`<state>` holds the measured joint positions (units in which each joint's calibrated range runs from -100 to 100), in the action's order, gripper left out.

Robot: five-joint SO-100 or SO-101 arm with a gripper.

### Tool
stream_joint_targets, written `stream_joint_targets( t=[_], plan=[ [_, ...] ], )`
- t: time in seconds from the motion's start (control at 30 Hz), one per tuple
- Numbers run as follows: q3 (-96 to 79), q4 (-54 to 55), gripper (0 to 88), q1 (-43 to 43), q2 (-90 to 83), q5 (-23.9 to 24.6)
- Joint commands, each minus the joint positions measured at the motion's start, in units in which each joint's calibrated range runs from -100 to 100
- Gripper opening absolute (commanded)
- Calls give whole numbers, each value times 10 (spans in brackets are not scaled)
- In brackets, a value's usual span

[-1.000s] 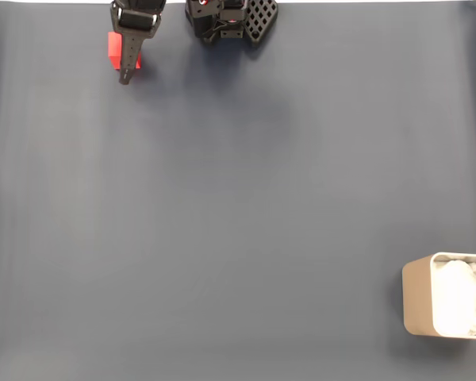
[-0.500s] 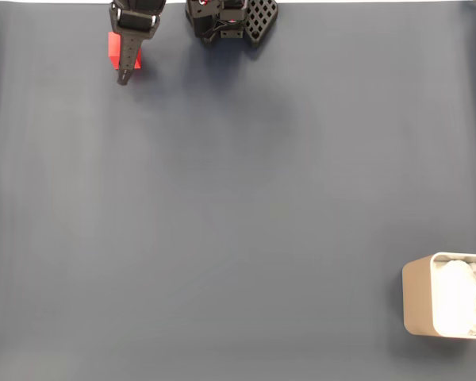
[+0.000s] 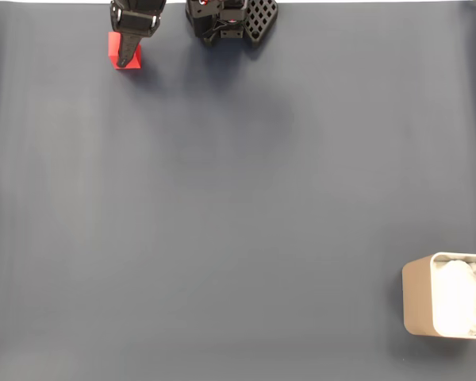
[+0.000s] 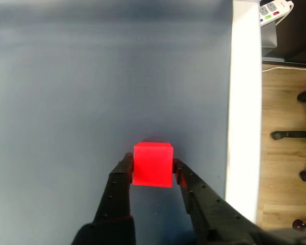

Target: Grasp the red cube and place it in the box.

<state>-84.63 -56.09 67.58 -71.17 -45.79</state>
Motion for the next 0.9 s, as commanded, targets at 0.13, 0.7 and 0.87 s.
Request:
stream_joint_targets(
  t=[0.13, 0.7, 0.87],
  plan=[
    [5, 11, 106, 5, 6, -9],
    [9, 12, 62, 4, 10, -11],
    [10, 12, 62, 2, 10, -11]
  ],
)
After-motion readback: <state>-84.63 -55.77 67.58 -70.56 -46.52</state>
